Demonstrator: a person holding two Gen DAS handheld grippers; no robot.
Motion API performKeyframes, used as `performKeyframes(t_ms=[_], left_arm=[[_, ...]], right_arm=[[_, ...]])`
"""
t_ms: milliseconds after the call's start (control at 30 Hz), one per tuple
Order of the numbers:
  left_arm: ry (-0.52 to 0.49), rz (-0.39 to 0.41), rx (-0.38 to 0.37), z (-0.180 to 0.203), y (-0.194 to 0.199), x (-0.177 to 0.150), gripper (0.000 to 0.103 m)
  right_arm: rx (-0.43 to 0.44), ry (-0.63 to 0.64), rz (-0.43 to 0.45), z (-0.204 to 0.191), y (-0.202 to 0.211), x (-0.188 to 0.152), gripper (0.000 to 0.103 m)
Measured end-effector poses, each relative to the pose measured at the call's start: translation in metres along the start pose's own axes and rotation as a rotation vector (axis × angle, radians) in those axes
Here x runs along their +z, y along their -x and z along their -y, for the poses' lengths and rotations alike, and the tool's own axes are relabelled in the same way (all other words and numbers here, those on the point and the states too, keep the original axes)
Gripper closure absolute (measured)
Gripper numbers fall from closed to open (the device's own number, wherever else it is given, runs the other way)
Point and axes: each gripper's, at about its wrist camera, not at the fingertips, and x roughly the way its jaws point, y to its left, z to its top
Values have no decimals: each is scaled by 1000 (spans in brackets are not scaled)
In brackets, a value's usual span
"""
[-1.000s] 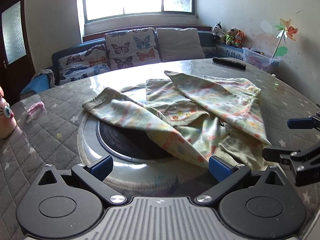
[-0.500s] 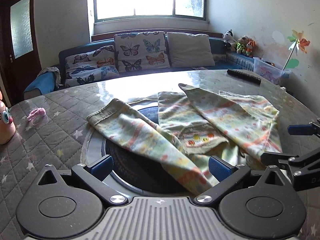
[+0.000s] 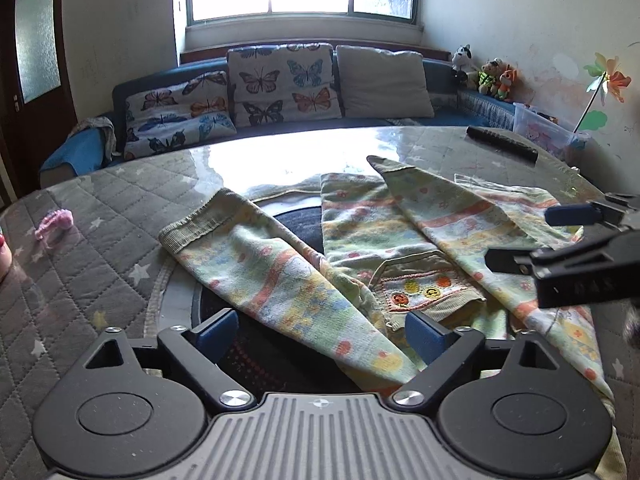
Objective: Fold clothes
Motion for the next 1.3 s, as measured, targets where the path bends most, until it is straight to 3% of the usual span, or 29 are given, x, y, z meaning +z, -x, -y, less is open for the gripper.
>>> performKeyframes(t_ms=[167,533,700,733,800,867,900,933,1067,1300], left_arm=[[24,-40,-5,-7,-12,1,27],[107,-75,-24,-25,-23,11,24],[110,-95,-53,-25,-28,10,34],[111,-99,-59,-25,-29,10,41],[112,-107,-71,-25,-30,10,50],[114,-115,-83,-24,-32,10,69],[114,-119,-89,-24,-33,9,73],[112,-114,-91,-24,-32,9,81],[107,-94,-89,-23,-23,7,92],[140,-54,-69,-35,3,-3,98]], right_arm=[[-21,10,-3,9,-28,15,13],[-38,4,-41,38,-96,49,23],[12,-24,-83,45,-113,46,54],[18,-29,-81,45,-111,46,58],[32,-39,-76,45,-107,46,81],[38,-48,-64,47,-99,46,94],[39,-53,-55,48,-94,45,98],[39,-58,-46,50,-90,45,99],[22,-75,18,58,-50,41,100],[-75,-159,127,91,37,13,100]])
